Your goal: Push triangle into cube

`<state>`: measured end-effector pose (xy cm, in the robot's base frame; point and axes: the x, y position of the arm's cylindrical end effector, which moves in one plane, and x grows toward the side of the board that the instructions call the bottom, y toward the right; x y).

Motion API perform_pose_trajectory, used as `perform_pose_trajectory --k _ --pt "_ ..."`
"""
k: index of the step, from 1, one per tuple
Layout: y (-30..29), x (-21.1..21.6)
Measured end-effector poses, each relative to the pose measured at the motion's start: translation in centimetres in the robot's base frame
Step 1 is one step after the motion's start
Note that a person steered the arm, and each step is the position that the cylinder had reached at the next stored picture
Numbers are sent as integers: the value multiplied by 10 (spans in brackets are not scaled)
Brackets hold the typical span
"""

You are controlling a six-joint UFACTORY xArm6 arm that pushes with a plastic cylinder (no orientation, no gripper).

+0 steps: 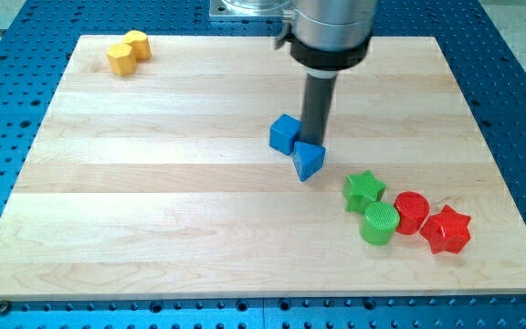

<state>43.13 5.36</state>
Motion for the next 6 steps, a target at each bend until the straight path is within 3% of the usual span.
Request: perform_pose_trajectory --k 1,2,3,6 --pt "-15 -5" --pt "60 7" --pt "81 59" --pt "-2 31"
